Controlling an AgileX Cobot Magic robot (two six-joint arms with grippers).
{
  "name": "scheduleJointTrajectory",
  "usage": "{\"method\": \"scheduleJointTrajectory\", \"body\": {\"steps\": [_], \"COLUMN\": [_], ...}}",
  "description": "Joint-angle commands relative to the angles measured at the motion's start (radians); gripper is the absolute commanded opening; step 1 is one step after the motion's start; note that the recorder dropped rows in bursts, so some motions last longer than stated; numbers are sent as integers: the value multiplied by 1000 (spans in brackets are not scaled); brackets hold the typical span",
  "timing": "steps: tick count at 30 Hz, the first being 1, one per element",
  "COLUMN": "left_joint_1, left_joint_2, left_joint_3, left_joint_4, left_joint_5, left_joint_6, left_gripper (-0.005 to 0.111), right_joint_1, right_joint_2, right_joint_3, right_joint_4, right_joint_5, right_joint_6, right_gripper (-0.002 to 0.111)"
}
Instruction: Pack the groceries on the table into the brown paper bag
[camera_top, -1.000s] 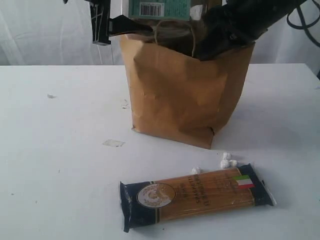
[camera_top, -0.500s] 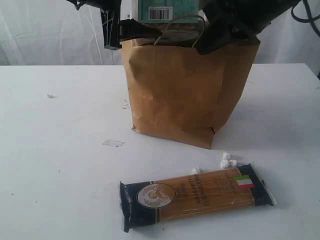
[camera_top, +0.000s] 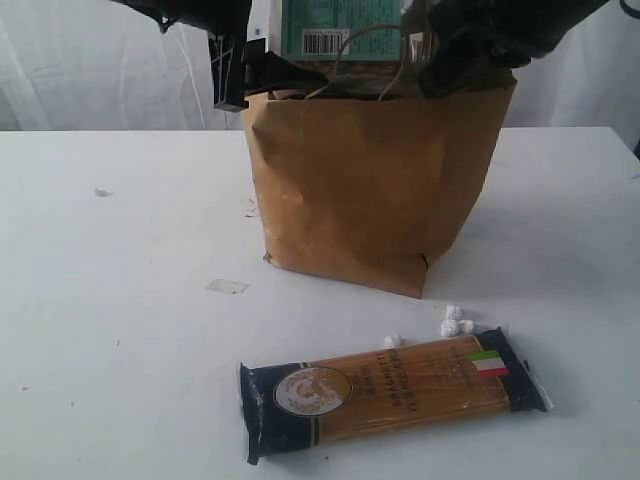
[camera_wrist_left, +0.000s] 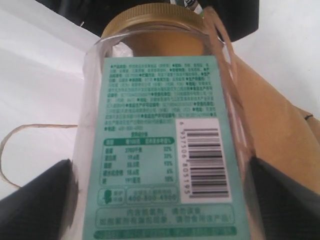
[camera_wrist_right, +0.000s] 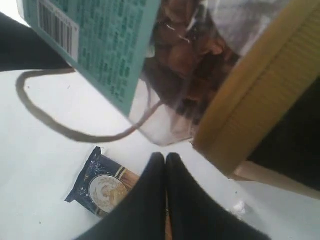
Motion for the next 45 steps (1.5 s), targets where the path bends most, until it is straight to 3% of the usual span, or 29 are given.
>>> {"method": "scheduleJointTrajectory", "body": {"steps": [1, 7, 11, 17, 24, 37, 45], "left_joint_1": [-10, -10, -10, -10, -10, -10, -10], "left_joint_2": [-3, -3, -5, -2, -2, 2, 18], "left_joint_3": [0, 0, 0, 0, 0, 0, 0], "left_joint_4": [-33, -33, -38, -27, -27, -54, -102], "left_joint_5": [36, -14, -59, -61, -61, -73, -84], "left_joint_6": [159, 149, 3, -56, -56, -58, -53], "left_gripper": [56, 63, 68, 81, 81, 78, 84], "right_joint_1": [2, 2, 2, 2, 2, 2, 2], "right_joint_2": [-9, -9, -9, -9, 15, 59, 59], "right_joint_3": [3, 3, 3, 3, 3, 3, 3], "right_joint_4": [-11, -47, -100, -116, -119, -72, -70], "right_joint_5": [-6, -6, -18, -158, -310, -43, -6], "right_joint_6": [6, 12, 52, 54, 77, 92, 92], "right_gripper": [0, 0, 0, 0, 0, 0, 0]}}
